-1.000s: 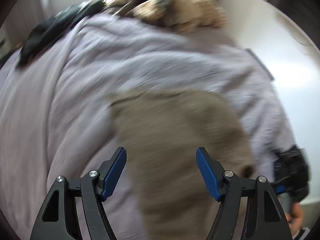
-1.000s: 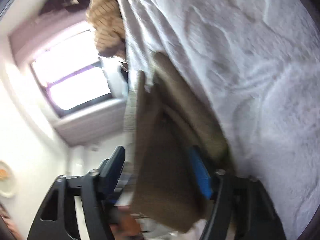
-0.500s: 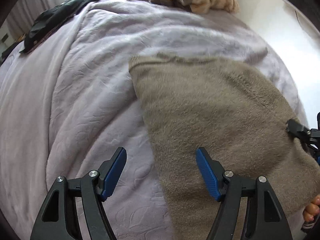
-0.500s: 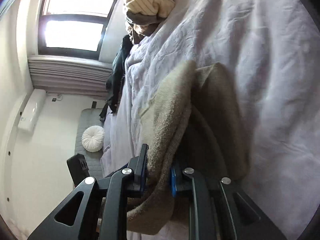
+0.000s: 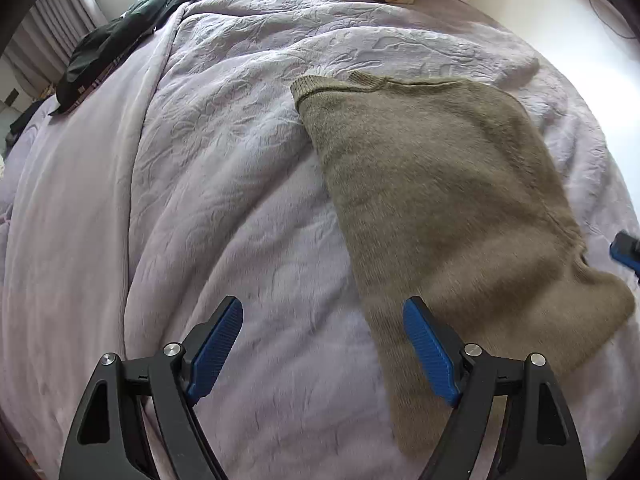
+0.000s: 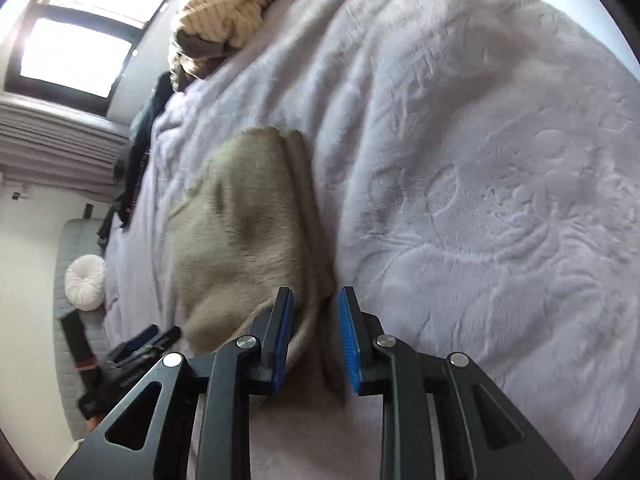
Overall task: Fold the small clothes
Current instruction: 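Carry the sweater with the right tool while the left tool opens and releases, then lower the sweater onto the bedspread and open the right tool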
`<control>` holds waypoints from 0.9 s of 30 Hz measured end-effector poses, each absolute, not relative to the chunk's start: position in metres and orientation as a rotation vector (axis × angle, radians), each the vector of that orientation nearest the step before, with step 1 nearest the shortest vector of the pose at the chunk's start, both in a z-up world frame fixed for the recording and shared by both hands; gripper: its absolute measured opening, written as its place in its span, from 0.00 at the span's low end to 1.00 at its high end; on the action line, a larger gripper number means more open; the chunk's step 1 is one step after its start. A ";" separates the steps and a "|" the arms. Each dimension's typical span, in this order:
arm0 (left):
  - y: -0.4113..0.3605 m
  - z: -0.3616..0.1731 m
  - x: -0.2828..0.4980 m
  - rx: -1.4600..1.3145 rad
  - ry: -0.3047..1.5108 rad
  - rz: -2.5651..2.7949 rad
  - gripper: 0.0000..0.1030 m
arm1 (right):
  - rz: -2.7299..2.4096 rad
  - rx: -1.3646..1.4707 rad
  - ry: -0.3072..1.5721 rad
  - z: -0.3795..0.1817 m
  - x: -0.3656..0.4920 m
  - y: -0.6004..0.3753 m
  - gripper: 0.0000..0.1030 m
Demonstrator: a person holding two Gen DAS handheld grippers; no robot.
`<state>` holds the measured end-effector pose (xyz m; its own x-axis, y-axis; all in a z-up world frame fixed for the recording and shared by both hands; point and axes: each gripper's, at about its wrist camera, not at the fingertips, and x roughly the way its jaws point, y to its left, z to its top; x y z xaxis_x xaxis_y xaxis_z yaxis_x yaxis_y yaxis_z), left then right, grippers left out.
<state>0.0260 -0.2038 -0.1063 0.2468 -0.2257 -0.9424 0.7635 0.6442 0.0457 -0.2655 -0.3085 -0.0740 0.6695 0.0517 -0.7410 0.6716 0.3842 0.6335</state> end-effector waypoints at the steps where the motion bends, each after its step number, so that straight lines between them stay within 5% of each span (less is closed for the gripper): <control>1: -0.202 -0.105 0.023 0.566 1.134 -0.734 0.81 | -0.412 1.110 0.740 -0.066 -0.263 -0.308 0.26; 7: -0.207 -0.115 -0.005 0.586 1.176 -0.778 0.81 | -0.152 0.883 0.816 -0.026 -0.193 -0.252 0.26; 13: -0.196 -0.146 -0.010 0.567 1.239 -0.763 0.81 | -0.384 0.873 1.110 -0.107 -0.202 -0.247 0.22; 16: -0.181 -0.150 -0.007 0.528 1.277 -0.773 0.81 | -0.406 1.117 1.015 -0.131 -0.251 -0.260 0.07; 27: -0.172 -0.135 -0.012 0.579 1.264 -0.726 0.81 | -0.450 1.019 0.985 -0.085 -0.249 -0.254 0.12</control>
<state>-0.0124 -0.1718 -0.1348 0.1381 -0.1661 -0.9764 0.7595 0.6504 -0.0032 -0.2492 -0.2540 -0.0850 0.5145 0.1142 -0.8499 0.7170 0.4863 0.4994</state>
